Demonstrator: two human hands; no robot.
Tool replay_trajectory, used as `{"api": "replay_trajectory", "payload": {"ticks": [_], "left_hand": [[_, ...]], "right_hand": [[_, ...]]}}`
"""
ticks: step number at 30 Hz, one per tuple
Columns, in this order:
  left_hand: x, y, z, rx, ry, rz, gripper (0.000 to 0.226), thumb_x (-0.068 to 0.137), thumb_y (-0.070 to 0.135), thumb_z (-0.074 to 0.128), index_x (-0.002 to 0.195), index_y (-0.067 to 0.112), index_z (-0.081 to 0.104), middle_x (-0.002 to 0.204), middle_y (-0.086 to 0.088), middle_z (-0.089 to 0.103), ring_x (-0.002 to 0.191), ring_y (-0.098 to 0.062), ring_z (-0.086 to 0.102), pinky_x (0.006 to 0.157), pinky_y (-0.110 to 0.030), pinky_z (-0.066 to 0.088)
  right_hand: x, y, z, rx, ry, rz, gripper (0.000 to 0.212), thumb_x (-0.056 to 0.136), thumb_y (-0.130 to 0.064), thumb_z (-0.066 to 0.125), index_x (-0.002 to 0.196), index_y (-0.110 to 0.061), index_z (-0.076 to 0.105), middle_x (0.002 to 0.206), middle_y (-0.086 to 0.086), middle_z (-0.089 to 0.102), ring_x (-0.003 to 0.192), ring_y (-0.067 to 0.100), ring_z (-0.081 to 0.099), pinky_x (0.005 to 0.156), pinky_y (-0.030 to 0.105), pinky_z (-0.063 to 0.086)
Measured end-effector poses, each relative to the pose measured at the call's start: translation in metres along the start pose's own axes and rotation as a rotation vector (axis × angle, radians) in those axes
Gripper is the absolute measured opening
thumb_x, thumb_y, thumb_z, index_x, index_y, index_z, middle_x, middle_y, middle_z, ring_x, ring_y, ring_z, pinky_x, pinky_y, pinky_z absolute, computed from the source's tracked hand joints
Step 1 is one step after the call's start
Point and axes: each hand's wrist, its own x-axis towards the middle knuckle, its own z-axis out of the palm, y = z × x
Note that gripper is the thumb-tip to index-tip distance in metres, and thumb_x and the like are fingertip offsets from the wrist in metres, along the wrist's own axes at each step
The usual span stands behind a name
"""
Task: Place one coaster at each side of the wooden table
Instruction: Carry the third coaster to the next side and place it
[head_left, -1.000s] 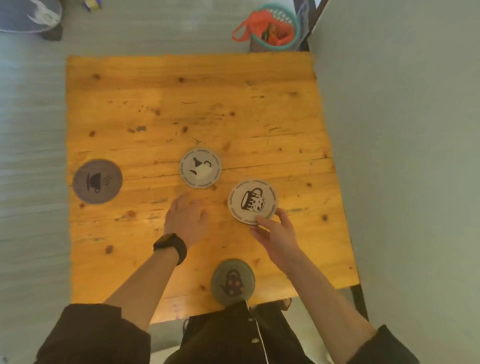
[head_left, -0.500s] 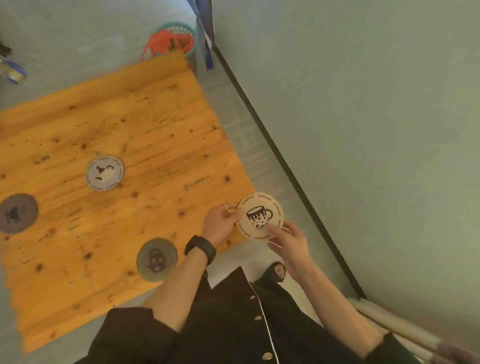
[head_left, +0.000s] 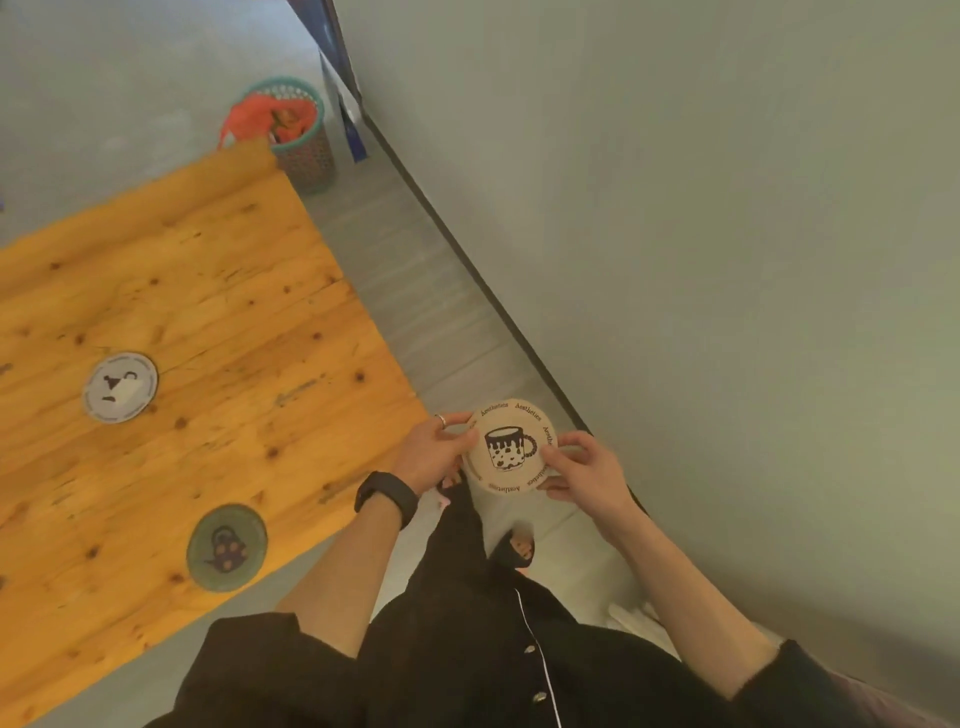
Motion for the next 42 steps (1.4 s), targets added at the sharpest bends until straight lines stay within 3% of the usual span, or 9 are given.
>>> {"api": "replay_trajectory", "payload": {"ticks": [7, 12, 19, 21, 25, 29, 33, 37, 42], "left_hand": [[0.034, 0.0, 0.0, -0.242, 0.173, -0.108, 0.036, 0.088, 0.006, 0.068, 0.122, 0.013, 0.057, 0.089, -0.002, 0.07, 0.078, -0.013, 0.066, 0.065, -0.025, 0.054], [0.076, 0.026, -0.021, -0.341, 0.267, -0.098, 0.036, 0.087, 0.007, 0.07, 0.122, 0.012, 0.06, 0.081, 0.001, 0.069, 0.061, -0.004, 0.063, 0.043, -0.015, 0.045], [0.112, 0.066, -0.063, -0.52, 0.413, -0.148, 0.037, 0.087, 0.001, 0.067, 0.122, 0.006, 0.058, 0.104, -0.026, 0.069, 0.058, -0.008, 0.059, 0.041, -0.013, 0.046], [0.121, 0.071, -0.08, -0.566, 0.469, -0.16, 0.037, 0.087, 0.005, 0.068, 0.123, 0.009, 0.059, 0.103, -0.022, 0.07, 0.064, -0.014, 0.062, 0.046, -0.017, 0.05], [0.137, 0.077, -0.111, -0.724, 0.612, -0.187, 0.037, 0.085, 0.01, 0.072, 0.121, 0.014, 0.063, 0.106, -0.019, 0.071, 0.09, -0.031, 0.068, 0.081, -0.044, 0.058], [0.146, 0.083, -0.134, -0.899, 0.765, -0.218, 0.033, 0.085, 0.009, 0.07, 0.118, 0.014, 0.065, 0.088, -0.007, 0.073, 0.072, -0.022, 0.066, 0.068, -0.038, 0.059], [0.147, 0.094, -0.149, -1.035, 0.945, -0.296, 0.031, 0.083, 0.012, 0.073, 0.113, 0.018, 0.065, 0.097, -0.011, 0.074, 0.077, -0.027, 0.067, 0.076, -0.043, 0.06], [0.154, 0.112, -0.152, -1.178, 1.131, -0.384, 0.025, 0.083, 0.014, 0.073, 0.106, 0.02, 0.066, 0.092, -0.007, 0.075, 0.07, -0.023, 0.068, 0.072, -0.039, 0.061], [0.176, 0.125, -0.153, -1.353, 1.311, -0.485, 0.023, 0.081, 0.021, 0.076, 0.101, 0.018, 0.067, 0.084, -0.002, 0.075, 0.064, -0.02, 0.067, 0.07, -0.037, 0.062]], "right_hand": [[0.06, -0.034, 0.013, -0.169, -0.058, 0.003, 0.013, 0.092, -0.026, 0.071, 0.101, -0.021, 0.063, 0.095, 0.002, 0.076, 0.076, 0.018, 0.077, 0.066, 0.029, 0.062], [0.121, -0.091, 0.031, -0.365, -0.1, -0.067, 0.016, 0.093, -0.022, 0.069, 0.106, -0.023, 0.061, 0.098, 0.001, 0.073, 0.083, 0.016, 0.074, 0.067, 0.029, 0.061], [0.183, -0.192, 0.079, -0.615, -0.277, -0.196, 0.023, 0.094, -0.015, 0.068, 0.107, -0.03, 0.056, 0.089, -0.011, 0.068, 0.074, 0.006, 0.071, 0.051, 0.012, 0.052], [0.196, -0.215, 0.097, -0.668, -0.33, -0.219, 0.021, 0.095, -0.016, 0.067, 0.108, -0.03, 0.058, 0.091, -0.011, 0.069, 0.078, 0.007, 0.072, 0.053, 0.012, 0.053], [0.228, -0.252, 0.142, -0.79, -0.456, -0.265, 0.021, 0.095, -0.02, 0.066, 0.113, -0.029, 0.059, 0.098, -0.004, 0.072, 0.084, 0.01, 0.072, 0.055, 0.014, 0.055], [0.265, -0.283, 0.199, -0.97, -0.598, -0.339, 0.02, 0.095, -0.023, 0.066, 0.1, -0.04, 0.057, 0.095, -0.007, 0.073, 0.065, 0.0, 0.07, 0.051, 0.012, 0.05], [0.293, -0.313, 0.255, -1.141, -0.834, -0.407, 0.024, 0.095, -0.027, 0.067, 0.094, -0.046, 0.053, 0.103, -0.008, 0.073, 0.069, 0.003, 0.073, 0.058, 0.021, 0.055], [0.31, -0.342, 0.307, -1.307, -1.049, -0.487, 0.024, 0.093, -0.025, 0.07, 0.096, -0.044, 0.055, 0.104, -0.006, 0.074, 0.086, 0.014, 0.075, 0.079, 0.041, 0.063], [0.323, -0.359, 0.354, -1.442, -1.175, -0.612, 0.022, 0.091, -0.026, 0.072, 0.095, -0.041, 0.057, 0.093, -0.014, 0.071, 0.084, 0.012, 0.074, 0.081, 0.042, 0.062]]}}
